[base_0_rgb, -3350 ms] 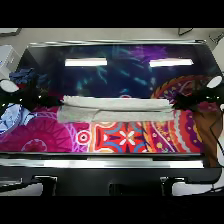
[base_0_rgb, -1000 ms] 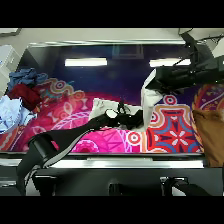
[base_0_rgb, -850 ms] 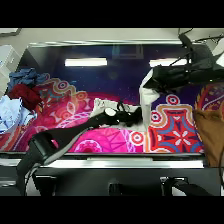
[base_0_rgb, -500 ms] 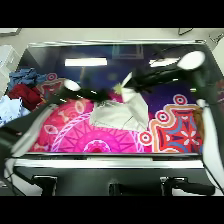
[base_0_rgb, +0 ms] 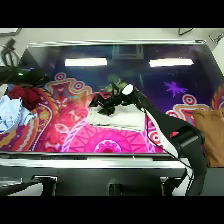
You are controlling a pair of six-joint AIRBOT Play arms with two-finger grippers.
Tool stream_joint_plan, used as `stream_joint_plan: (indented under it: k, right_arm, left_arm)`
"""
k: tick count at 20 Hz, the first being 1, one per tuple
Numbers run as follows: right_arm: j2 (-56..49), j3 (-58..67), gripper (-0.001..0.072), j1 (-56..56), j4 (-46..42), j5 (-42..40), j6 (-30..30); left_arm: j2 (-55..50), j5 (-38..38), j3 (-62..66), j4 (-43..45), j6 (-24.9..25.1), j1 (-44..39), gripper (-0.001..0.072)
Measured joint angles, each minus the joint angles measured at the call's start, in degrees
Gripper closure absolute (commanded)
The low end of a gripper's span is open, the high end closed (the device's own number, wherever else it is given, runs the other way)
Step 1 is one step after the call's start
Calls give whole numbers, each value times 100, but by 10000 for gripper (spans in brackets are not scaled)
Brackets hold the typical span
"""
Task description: Fold the clothes and pants, and hang the long-sleeved shirts on hangers.
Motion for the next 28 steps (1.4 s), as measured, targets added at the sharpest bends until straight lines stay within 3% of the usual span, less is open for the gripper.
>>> stream_joint_plan:
  k: [4,8,10,12,16,17,19,20,21,22,28]
  right_arm:
    - [509,7,21,-1113,-229,435,-258]
    - [1167,-142,39,-2638,-2083,1703,-111]
    - [1311,-610,85,-3154,-2741,2229,-81]
    - [1381,-1320,88,-3405,-2771,2284,-299]
    - [1349,-2533,113,-3383,-1639,1611,-1213]
    - [1296,-2693,168,-3329,-1355,1460,-1414]
    - [1211,-2870,401,-3224,-977,1261,-1670]
    - [1178,-2931,454,-3174,-850,1182,-1757]
    - [1158,-2968,629,-3136,-721,1115,-1832]
    - [1150,-2986,670,-3119,-590,1095,-1915]
    - [1552,-2085,670,-3810,-212,1526,-2293]
  left_arm:
    - [330,-76,0,90,107,109,665]
    - [426,-101,0,122,164,136,665]
    - [439,-107,0,125,173,136,665]
    - [452,-109,0,125,177,136,665]
    - [457,-118,0,127,136,136,665]
    - [457,-116,0,122,127,136,665]
    - [457,-116,0,90,101,136,665]
    - [457,-116,0,74,101,136,665]
    - [457,-116,0,50,96,136,665]
    - [457,-116,0,31,87,136,665]
    - [457,-114,0,-13,85,136,664]
